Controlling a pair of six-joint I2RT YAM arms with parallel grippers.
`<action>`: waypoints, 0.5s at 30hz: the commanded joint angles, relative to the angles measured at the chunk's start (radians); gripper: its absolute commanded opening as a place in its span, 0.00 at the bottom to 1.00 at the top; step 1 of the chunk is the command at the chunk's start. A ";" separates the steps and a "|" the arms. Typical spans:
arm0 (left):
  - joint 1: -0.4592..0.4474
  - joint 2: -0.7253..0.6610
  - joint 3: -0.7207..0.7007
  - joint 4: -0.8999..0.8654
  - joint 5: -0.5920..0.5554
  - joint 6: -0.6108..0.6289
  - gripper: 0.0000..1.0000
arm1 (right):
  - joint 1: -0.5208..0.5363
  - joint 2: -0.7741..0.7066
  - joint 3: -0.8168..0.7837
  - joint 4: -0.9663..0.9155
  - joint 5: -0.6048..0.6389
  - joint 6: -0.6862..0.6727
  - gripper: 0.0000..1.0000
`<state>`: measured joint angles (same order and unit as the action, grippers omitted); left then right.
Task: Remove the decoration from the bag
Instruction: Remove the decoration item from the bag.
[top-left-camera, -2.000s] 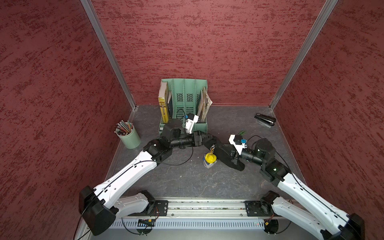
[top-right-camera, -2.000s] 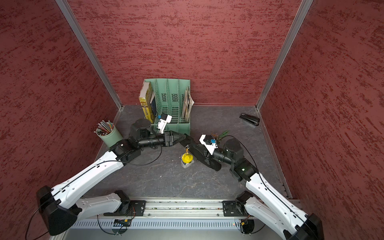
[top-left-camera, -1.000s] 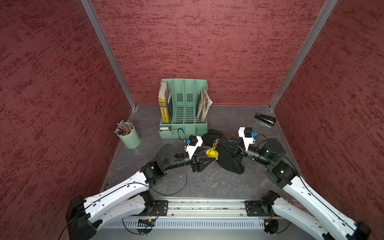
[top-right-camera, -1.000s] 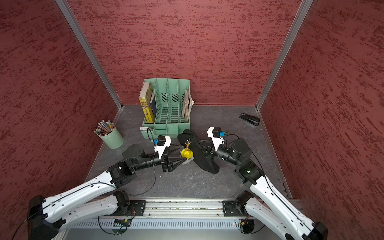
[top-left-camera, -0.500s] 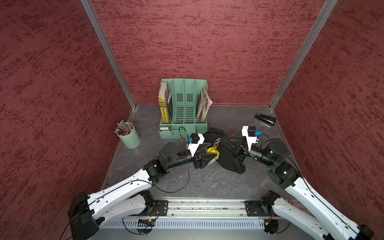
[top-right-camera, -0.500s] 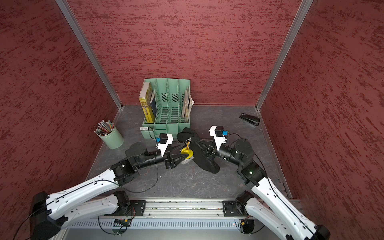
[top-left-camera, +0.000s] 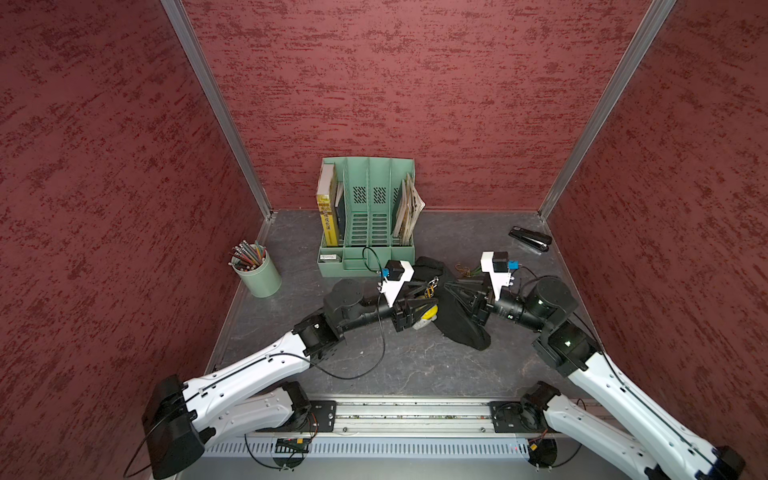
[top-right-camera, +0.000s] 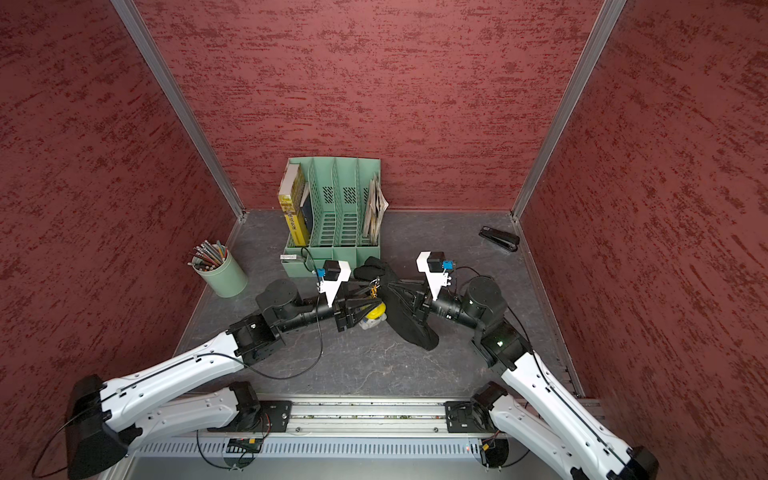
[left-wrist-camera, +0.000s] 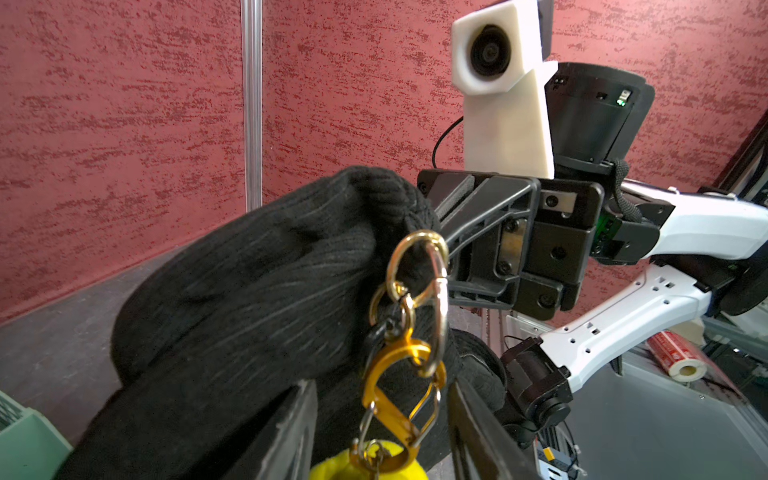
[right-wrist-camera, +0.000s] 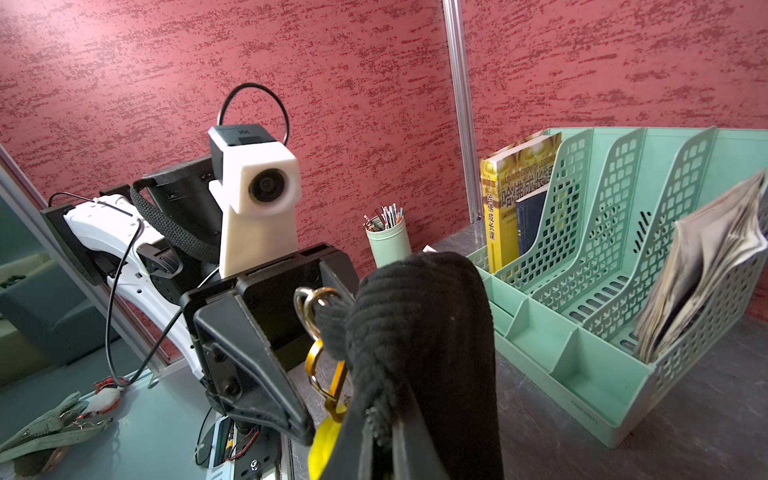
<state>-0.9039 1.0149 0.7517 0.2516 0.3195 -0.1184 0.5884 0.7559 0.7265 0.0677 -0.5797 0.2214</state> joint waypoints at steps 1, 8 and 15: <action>-0.001 -0.003 0.023 0.024 -0.002 -0.002 0.49 | -0.001 -0.008 0.037 0.054 -0.016 0.011 0.00; -0.001 -0.020 0.011 0.036 0.009 0.000 0.40 | -0.001 -0.012 0.036 0.049 -0.015 0.012 0.00; -0.003 -0.023 0.015 0.029 0.015 -0.004 0.32 | -0.001 -0.023 0.032 0.046 0.002 0.013 0.00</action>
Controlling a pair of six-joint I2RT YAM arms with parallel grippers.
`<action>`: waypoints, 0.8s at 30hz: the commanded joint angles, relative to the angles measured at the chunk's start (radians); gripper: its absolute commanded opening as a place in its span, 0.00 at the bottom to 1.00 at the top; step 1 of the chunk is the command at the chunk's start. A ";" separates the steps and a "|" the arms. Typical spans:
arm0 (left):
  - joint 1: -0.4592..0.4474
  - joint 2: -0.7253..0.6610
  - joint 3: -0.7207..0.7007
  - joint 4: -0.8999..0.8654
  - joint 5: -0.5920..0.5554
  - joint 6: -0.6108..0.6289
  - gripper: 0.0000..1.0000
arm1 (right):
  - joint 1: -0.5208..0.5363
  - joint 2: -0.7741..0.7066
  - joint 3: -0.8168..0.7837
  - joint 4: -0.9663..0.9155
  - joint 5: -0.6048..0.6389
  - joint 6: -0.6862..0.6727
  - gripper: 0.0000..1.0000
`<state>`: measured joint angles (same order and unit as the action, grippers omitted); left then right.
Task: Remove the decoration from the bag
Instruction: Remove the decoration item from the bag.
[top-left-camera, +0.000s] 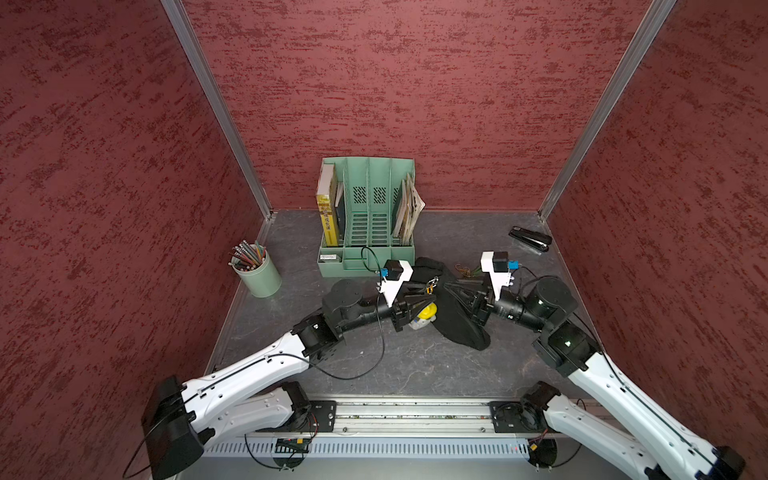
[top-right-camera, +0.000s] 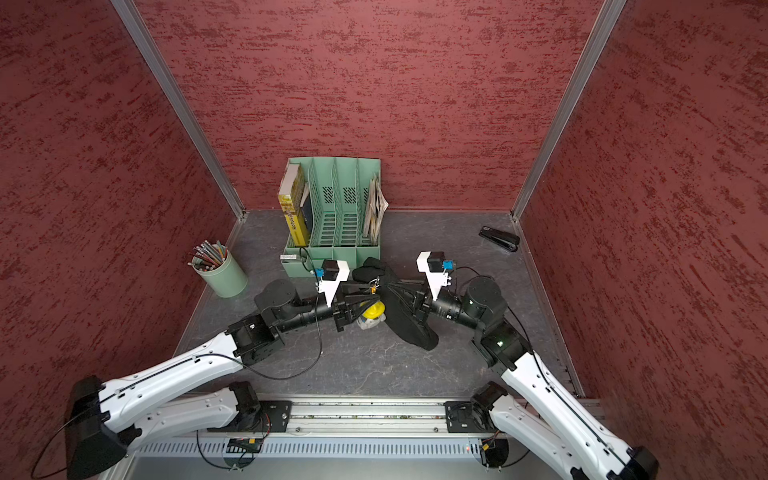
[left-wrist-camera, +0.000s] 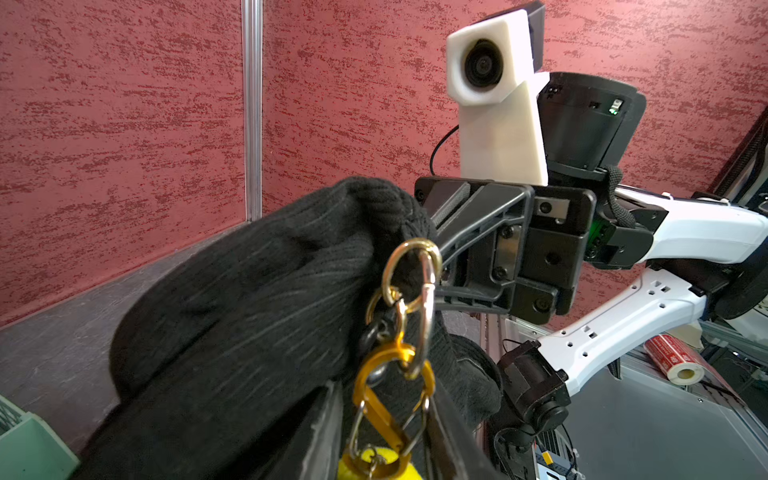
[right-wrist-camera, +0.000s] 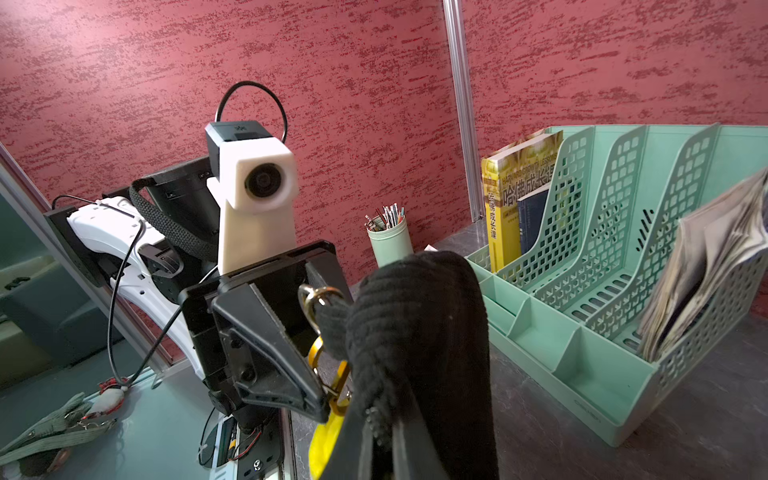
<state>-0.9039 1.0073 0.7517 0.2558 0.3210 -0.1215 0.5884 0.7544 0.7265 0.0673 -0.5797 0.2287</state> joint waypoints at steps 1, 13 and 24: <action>-0.002 -0.016 0.015 0.026 0.013 -0.001 0.31 | -0.002 -0.024 0.030 0.045 0.004 0.006 0.00; -0.002 -0.006 0.027 0.018 0.071 -0.002 0.29 | -0.001 -0.049 0.022 0.017 0.034 -0.008 0.00; -0.004 -0.006 0.041 -0.018 0.118 0.014 0.42 | -0.002 -0.053 0.021 0.008 0.031 -0.011 0.00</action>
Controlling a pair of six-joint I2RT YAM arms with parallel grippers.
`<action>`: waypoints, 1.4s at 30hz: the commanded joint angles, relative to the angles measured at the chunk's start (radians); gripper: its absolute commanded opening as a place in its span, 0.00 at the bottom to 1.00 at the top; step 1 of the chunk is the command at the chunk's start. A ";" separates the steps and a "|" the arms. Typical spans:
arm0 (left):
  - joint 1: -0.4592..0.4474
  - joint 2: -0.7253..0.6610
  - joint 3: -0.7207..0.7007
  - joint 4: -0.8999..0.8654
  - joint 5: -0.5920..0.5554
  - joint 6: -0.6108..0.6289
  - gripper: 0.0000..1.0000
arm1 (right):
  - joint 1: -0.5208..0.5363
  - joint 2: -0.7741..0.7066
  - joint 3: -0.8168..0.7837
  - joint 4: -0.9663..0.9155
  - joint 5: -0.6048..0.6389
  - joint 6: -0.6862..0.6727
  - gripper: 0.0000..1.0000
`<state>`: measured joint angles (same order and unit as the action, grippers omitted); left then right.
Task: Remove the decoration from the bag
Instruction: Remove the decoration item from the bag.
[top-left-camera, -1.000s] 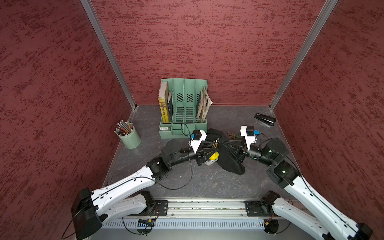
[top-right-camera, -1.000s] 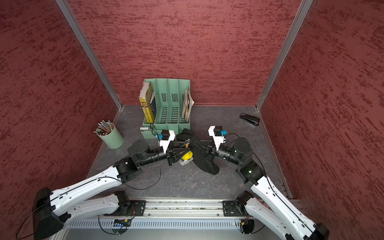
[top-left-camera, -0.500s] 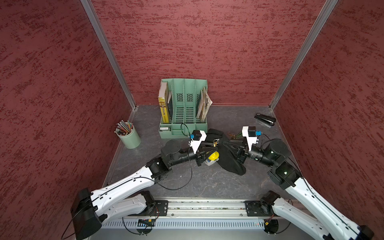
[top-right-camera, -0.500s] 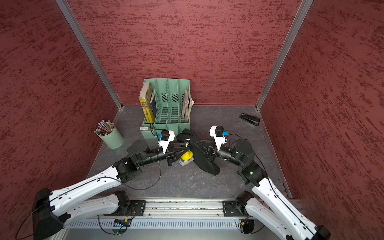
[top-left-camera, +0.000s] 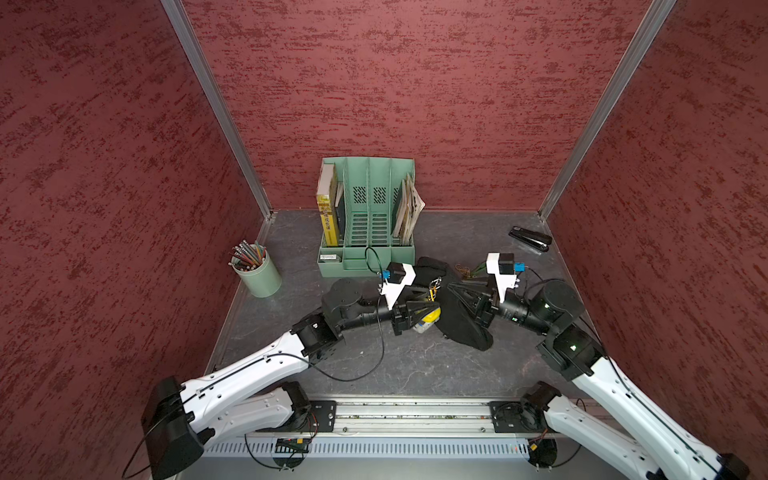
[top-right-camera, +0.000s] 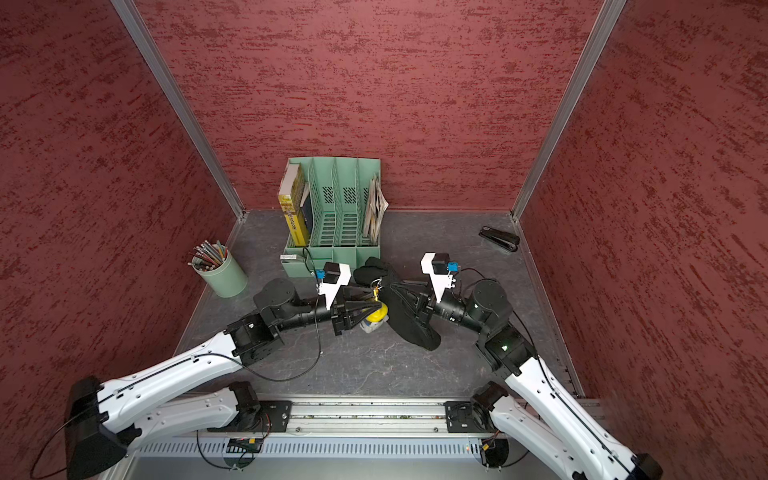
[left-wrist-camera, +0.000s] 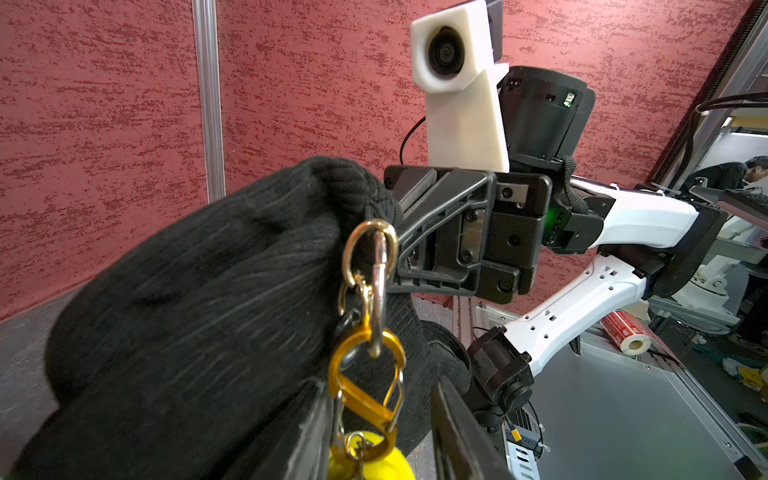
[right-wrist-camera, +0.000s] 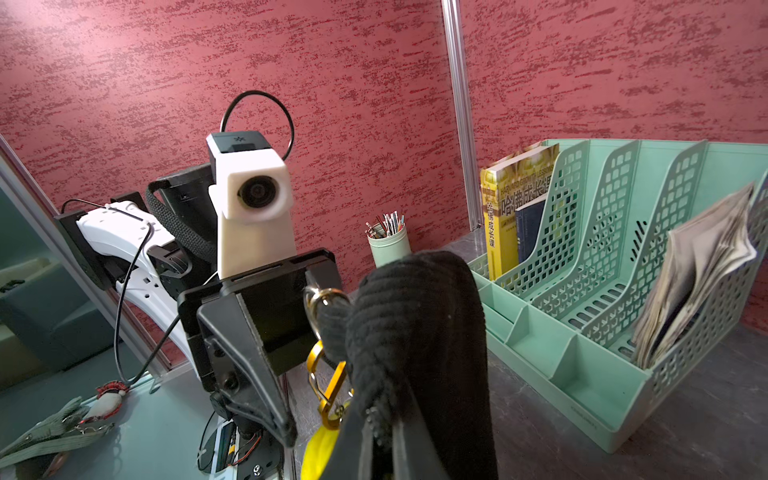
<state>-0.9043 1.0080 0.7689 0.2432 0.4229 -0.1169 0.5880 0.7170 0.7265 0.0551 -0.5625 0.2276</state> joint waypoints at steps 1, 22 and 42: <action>-0.004 -0.008 0.024 -0.003 0.014 0.009 0.42 | -0.001 -0.016 0.021 0.020 0.013 -0.010 0.00; -0.004 -0.010 0.018 0.019 -0.061 0.001 0.37 | -0.001 -0.022 0.019 0.023 -0.019 -0.005 0.00; -0.003 -0.011 0.041 0.003 -0.054 0.016 0.21 | -0.001 -0.024 0.019 0.023 -0.031 -0.017 0.00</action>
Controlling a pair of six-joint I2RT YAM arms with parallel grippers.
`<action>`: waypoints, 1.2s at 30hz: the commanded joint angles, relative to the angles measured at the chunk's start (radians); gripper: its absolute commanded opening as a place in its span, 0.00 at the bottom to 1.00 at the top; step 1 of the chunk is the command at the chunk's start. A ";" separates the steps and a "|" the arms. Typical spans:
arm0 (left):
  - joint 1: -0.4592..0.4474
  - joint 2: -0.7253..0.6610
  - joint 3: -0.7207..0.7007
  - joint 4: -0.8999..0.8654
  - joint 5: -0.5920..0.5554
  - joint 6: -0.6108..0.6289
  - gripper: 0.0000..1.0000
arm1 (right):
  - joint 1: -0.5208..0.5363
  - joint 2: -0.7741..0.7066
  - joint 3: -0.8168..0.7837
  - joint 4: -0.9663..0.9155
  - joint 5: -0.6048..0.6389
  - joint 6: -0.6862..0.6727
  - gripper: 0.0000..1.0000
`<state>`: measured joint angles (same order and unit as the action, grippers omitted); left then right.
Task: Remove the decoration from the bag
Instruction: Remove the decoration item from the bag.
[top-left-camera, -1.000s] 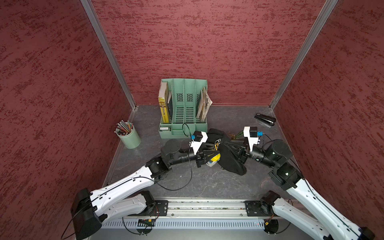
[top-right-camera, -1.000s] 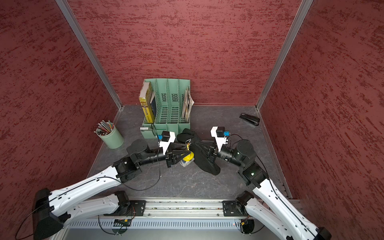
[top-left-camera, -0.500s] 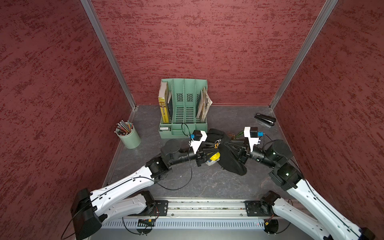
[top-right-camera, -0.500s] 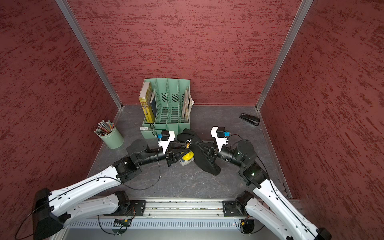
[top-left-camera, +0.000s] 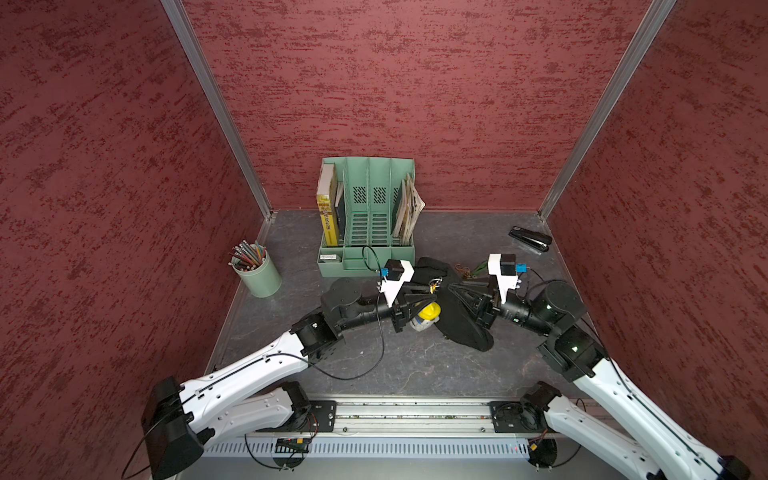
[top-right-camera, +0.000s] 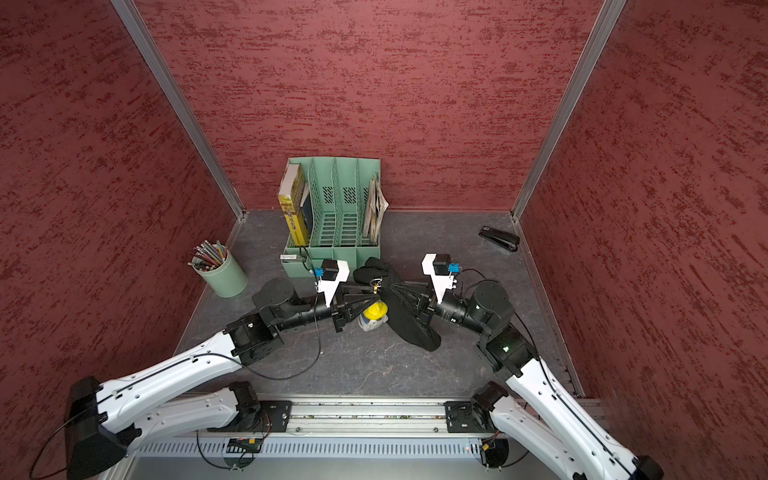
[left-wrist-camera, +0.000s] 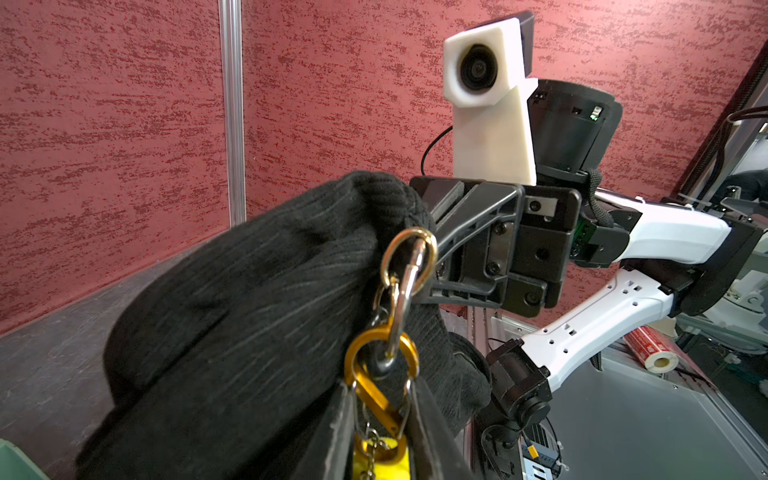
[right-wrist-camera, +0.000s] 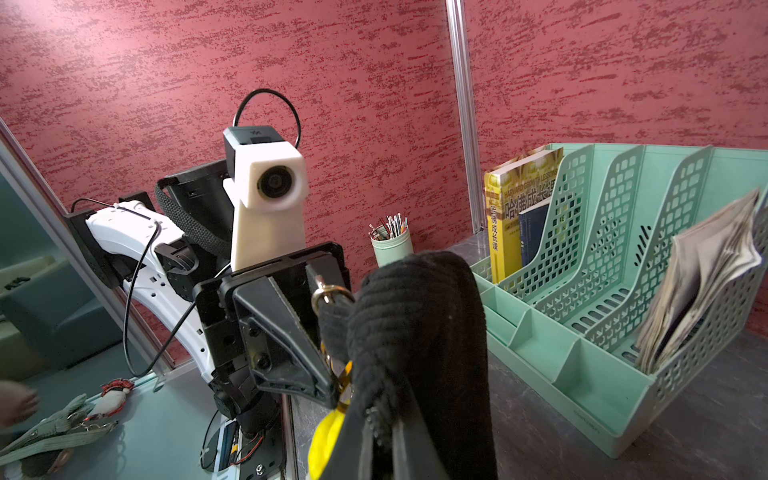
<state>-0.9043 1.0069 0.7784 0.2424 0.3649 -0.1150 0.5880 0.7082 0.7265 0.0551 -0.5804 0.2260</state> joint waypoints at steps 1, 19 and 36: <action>-0.004 -0.010 0.031 0.002 0.006 0.016 0.21 | -0.001 -0.014 0.018 0.022 -0.014 -0.017 0.00; -0.004 -0.011 0.045 -0.023 -0.005 0.027 0.00 | -0.001 -0.018 0.018 0.014 -0.013 -0.030 0.00; -0.015 -0.006 0.130 -0.191 -0.226 -0.088 0.00 | -0.001 -0.086 -0.013 -0.026 0.004 -0.098 0.00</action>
<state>-0.9157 1.0073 0.8646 0.1104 0.2138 -0.1688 0.5880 0.6518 0.7166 0.0158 -0.5793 0.1600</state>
